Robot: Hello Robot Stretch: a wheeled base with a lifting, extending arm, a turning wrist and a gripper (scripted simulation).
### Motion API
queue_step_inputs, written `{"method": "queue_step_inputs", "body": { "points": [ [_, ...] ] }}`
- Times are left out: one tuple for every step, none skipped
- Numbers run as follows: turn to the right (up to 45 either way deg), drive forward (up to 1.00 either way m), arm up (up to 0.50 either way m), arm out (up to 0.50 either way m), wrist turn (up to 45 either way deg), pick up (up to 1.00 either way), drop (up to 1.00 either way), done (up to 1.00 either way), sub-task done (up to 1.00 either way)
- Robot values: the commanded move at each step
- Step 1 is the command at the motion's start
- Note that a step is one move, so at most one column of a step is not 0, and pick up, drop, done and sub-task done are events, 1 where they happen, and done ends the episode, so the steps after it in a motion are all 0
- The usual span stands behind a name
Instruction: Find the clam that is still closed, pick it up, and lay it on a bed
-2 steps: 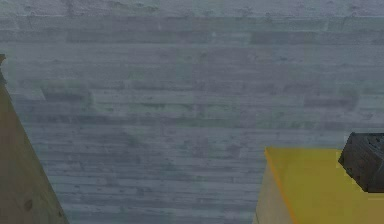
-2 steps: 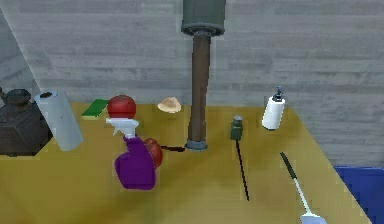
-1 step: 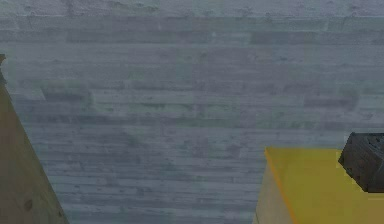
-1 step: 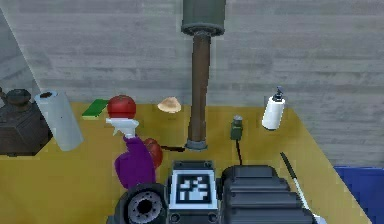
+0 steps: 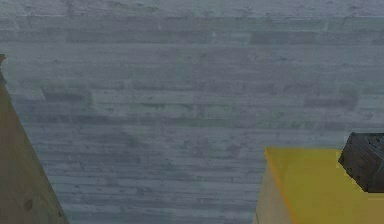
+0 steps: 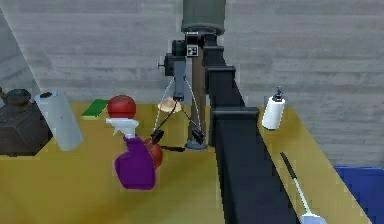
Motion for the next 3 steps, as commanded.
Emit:
{"method": "queue_step_inputs", "body": {
  "points": [
    [0.0, 0.00, 0.00, 0.00, 45.0, 0.00, 0.00, 0.00, 0.00],
    [0.0, 0.00, 0.00, 0.00, 45.0, 0.00, 0.00, 0.00, 0.00],
    [0.0, 0.00, 0.00, 0.00, 45.0, 0.00, 0.00, 0.00, 0.00]
  ]
}}
